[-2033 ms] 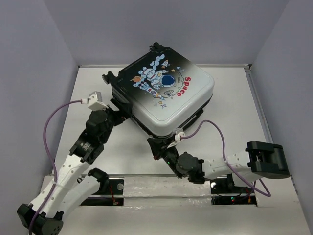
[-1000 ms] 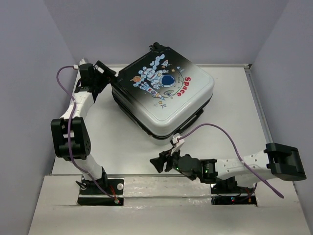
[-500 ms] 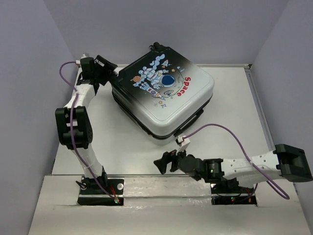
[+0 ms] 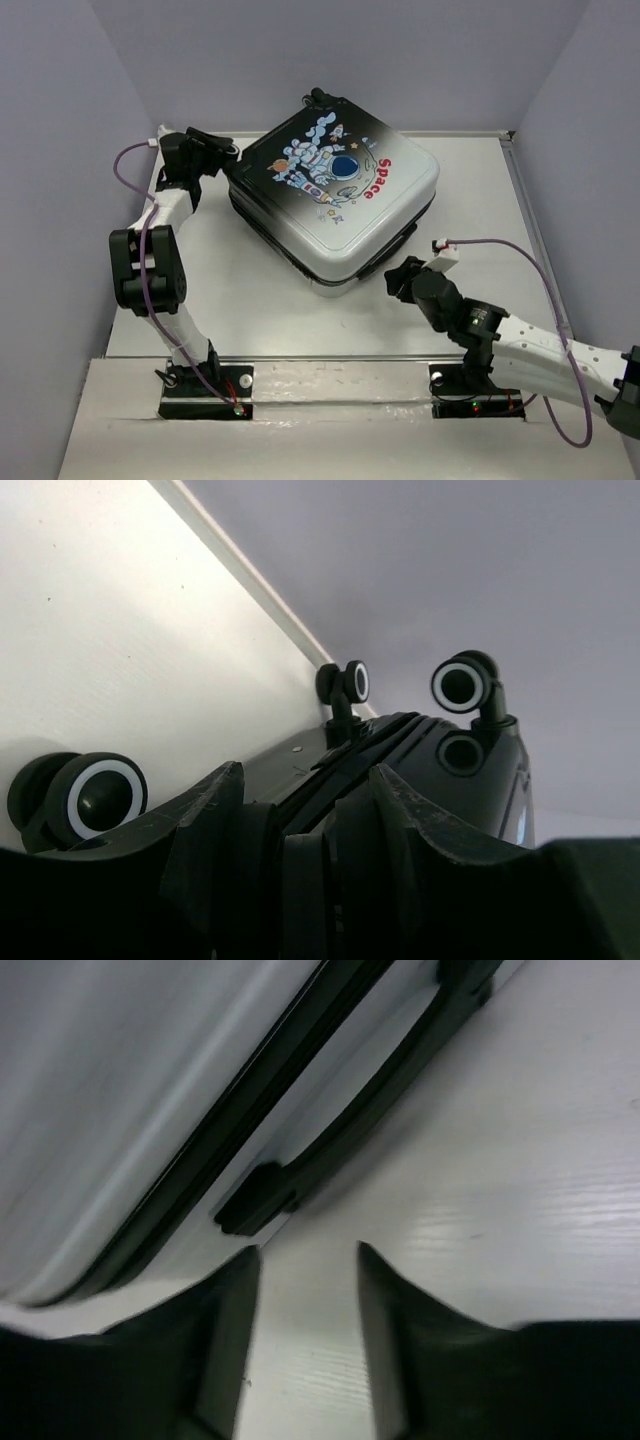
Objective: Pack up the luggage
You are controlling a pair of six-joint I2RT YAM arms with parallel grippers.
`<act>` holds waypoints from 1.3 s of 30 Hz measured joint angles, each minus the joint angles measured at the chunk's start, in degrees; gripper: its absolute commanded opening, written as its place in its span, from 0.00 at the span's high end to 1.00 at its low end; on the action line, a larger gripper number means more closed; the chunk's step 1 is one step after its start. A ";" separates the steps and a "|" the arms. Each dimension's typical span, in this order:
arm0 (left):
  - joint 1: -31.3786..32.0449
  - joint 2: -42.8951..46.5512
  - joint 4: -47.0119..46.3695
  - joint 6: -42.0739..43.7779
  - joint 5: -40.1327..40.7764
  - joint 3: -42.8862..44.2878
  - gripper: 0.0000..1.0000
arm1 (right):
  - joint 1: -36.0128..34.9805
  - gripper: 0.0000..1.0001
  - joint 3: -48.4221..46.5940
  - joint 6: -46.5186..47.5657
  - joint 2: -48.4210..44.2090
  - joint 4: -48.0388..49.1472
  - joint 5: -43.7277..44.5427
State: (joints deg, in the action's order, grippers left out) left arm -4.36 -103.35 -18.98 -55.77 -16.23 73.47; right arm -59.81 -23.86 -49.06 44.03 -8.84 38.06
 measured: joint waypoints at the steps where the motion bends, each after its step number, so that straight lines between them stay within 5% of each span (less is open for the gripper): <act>1: -0.13 1.66 -2.10 -0.50 0.52 -2.82 0.94 | 2.10 0.23 -0.04 0.94 -0.11 -0.28 -0.26; 6: 0.26 10.51 -7.26 -2.80 3.39 -15.10 0.94 | 15.98 0.20 -1.18 5.99 2.19 -0.13 -5.16; 9: 1.11 14.10 -8.76 -3.87 4.98 -19.50 0.94 | 24.63 0.31 -1.22 7.50 4.81 3.61 -10.43; 15: 1.88 18.40 -12.22 -5.35 6.91 -25.42 0.94 | 34.67 0.36 -1.14 8.44 16.39 12.44 -20.15; 16: 2.01 19.58 -12.52 -5.64 7.39 -26.75 0.94 | 35.52 0.41 -1.09 8.44 17.90 13.79 -21.86; 17: 2.12 21.24 -12.96 -5.88 7.91 -28.48 0.94 | 36.59 0.62 -1.09 8.61 19.63 15.37 -23.30; 20: 2.21 27.17 -12.94 -6.23 8.98 -33.73 0.94 | 40.57 0.91 -1.16 8.33 24.74 20.61 -28.83; 27: 6.91 45.46 -8.74 -6.80 13.49 -45.86 0.94 | 53.05 0.93 -4.31 10.19 30.21 23.21 -41.20; 29: 10.23 51.19 -6.27 -6.88 14.78 -48.30 0.94 | 56.02 0.88 -8.79 13.79 33.29 20.06 -44.72; 31: 15.30 57.48 -3.48 -6.86 17.35 -50.40 0.94 | 57.46 0.48 -14.75 17.62 38.01 17.27 -47.12; 35: 23.89 66.58 -1.01 -6.36 23.50 -53.18 0.94 | 60.63 0.14 -27.39 24.06 48.96 12.74 -49.31; 39: 32.65 74.03 0.63 -6.14 27.69 -57.02 0.94 | 61.35 0.10 -40.35 26.97 58.14 7.61 -51.34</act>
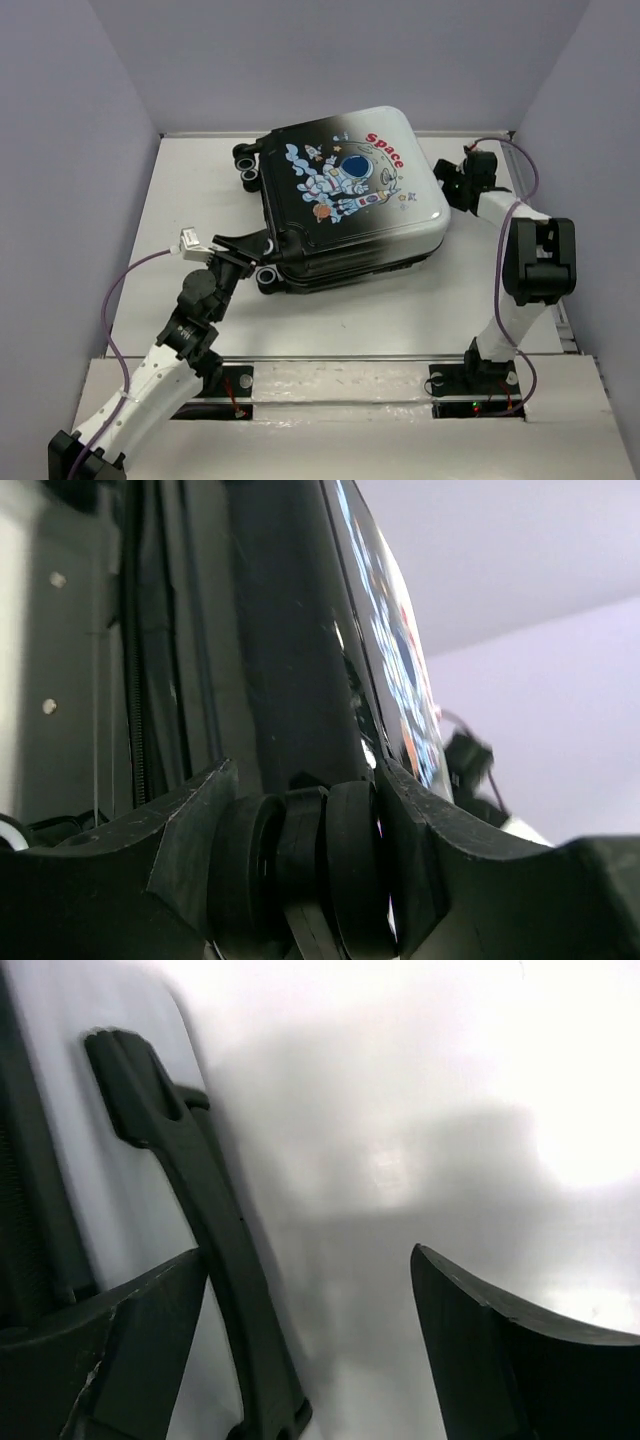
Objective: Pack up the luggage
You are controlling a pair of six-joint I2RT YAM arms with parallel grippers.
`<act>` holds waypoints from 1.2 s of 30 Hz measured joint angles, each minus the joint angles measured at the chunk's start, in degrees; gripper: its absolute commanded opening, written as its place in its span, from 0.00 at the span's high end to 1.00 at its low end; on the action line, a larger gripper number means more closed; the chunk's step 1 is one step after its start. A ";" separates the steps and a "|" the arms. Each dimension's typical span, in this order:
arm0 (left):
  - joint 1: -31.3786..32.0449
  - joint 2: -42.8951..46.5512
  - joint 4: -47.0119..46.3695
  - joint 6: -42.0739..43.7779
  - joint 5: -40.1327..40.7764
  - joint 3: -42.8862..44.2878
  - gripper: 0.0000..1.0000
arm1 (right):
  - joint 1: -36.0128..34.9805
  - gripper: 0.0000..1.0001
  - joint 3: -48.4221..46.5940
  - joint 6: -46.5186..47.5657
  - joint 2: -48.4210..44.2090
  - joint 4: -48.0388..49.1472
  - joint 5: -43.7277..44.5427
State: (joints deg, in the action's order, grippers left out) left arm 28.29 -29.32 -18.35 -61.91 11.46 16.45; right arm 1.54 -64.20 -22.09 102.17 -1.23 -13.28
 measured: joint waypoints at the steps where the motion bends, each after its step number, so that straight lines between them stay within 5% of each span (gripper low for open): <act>1: 1.44 1.27 0.22 -0.04 0.57 -0.74 0.94 | 0.00 0.11 -3.17 0.50 1.31 -1.92 -0.66; 5: 5.81 4.57 1.77 0.02 1.38 -2.60 0.94 | 0.02 0.17 -9.33 2.45 -1.29 -5.29 -1.33; 8: 6.69 5.09 2.21 0.63 1.73 -2.58 0.94 | -0.33 0.33 -7.96 3.89 -13.20 -5.60 -0.76; 13: 7.08 2.73 2.38 1.95 1.88 -0.37 0.94 | -3.34 0.93 8.50 4.15 -42.77 -3.96 -0.79; 19: 7.39 1.29 2.64 4.02 2.08 1.75 0.94 | -3.43 0.93 36.39 -0.85 -67.41 5.33 -5.73; 22: 7.39 0.00 3.06 5.27 2.27 3.65 0.94 | -3.43 0.87 47.08 -3.45 -67.12 5.70 -6.60; 26: 7.39 -1.88 3.10 6.71 2.29 5.70 0.94 | -3.43 0.48 52.09 -5.46 -66.12 5.57 -5.70; 36: 7.65 -3.23 2.69 7.43 2.12 6.10 0.94 | -3.41 0.50 50.53 -2.64 -52.41 18.40 -8.07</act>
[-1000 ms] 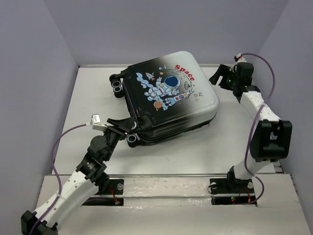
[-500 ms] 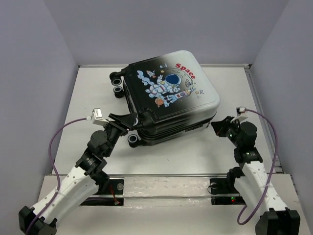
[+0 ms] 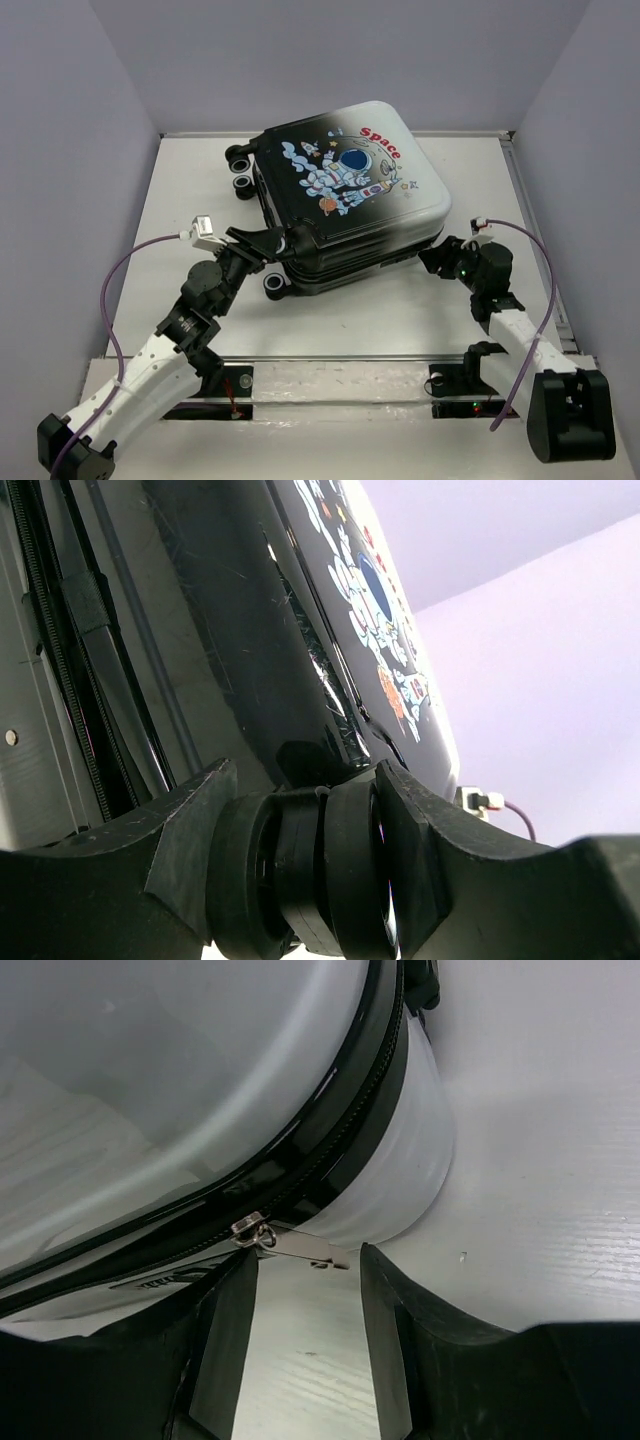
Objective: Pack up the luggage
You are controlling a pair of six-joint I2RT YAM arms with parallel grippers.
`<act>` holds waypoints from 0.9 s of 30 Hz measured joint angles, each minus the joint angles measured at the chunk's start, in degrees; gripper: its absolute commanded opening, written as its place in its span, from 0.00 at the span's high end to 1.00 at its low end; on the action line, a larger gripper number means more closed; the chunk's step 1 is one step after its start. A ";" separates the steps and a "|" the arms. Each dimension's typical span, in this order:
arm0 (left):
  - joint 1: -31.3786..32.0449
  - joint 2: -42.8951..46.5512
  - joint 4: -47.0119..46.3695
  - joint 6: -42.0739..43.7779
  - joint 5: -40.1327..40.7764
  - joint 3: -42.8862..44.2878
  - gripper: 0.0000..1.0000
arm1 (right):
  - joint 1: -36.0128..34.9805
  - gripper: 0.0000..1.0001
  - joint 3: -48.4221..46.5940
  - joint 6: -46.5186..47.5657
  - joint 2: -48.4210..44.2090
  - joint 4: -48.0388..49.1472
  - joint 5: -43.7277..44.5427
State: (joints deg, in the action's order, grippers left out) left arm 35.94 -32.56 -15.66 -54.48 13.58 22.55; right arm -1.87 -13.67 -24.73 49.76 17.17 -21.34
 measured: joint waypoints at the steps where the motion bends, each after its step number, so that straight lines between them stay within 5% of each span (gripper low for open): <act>1: 0.00 -0.07 -0.04 0.00 -0.09 0.00 0.94 | 0.00 0.50 -0.02 0.39 1.92 1.11 -0.55; 13: 0.00 -0.28 -2.95 -0.63 -0.72 -2.91 0.94 | 0.02 0.59 0.55 3.17 7.58 10.43 -0.74; 18: 0.04 -0.26 -3.98 -1.73 -0.72 -4.66 0.94 | 0.00 0.72 0.55 3.65 9.88 13.97 -1.16; 22: 0.07 -0.22 -4.33 -1.77 -0.70 -4.85 0.94 | 0.00 0.93 0.55 4.00 9.97 14.97 -1.66; 27: 0.07 -0.22 -4.68 -1.77 -0.72 -4.98 0.94 | 0.02 0.93 1.11 3.52 9.81 16.26 -1.68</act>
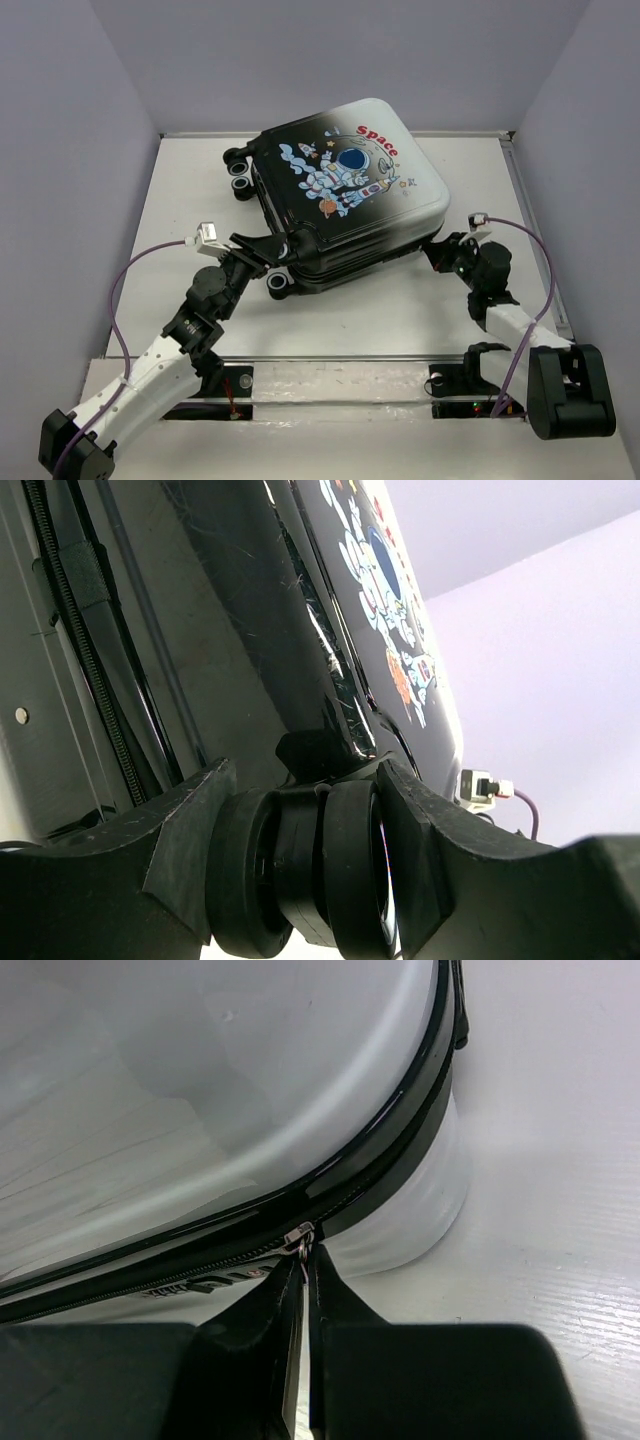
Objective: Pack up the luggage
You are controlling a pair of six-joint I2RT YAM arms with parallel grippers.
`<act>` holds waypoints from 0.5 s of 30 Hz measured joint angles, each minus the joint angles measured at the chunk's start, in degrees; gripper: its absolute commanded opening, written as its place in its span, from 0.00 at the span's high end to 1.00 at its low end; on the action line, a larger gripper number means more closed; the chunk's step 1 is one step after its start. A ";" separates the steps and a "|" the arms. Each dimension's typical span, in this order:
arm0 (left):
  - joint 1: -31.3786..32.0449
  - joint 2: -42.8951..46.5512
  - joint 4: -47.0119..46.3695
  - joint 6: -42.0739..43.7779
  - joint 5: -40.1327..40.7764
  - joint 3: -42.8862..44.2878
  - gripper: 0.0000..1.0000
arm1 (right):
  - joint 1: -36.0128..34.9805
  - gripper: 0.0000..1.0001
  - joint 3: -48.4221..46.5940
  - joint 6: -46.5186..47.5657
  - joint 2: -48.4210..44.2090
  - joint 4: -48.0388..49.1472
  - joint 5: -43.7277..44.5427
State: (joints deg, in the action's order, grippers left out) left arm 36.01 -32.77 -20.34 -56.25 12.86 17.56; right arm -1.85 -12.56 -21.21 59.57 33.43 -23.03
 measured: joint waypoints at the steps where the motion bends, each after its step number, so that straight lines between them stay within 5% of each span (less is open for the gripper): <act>1: 0.00 0.00 -0.20 0.00 -0.02 -0.09 0.94 | -0.02 0.93 0.26 -0.22 -0.31 0.15 -0.02; 6: -0.02 -1.03 -1.79 0.00 -0.04 -0.28 0.94 | -4.50 0.93 1.73 -2.19 -5.31 -1.53 3.02; 15: -0.11 -6.60 -6.25 -0.46 -1.60 0.26 0.94 | -42.12 0.93 -1.03 -7.69 -7.98 -11.72 20.13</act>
State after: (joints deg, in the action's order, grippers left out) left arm 35.90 -39.38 -26.59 -56.71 11.27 17.82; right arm -43.97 -13.58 -28.91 51.59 21.71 -2.90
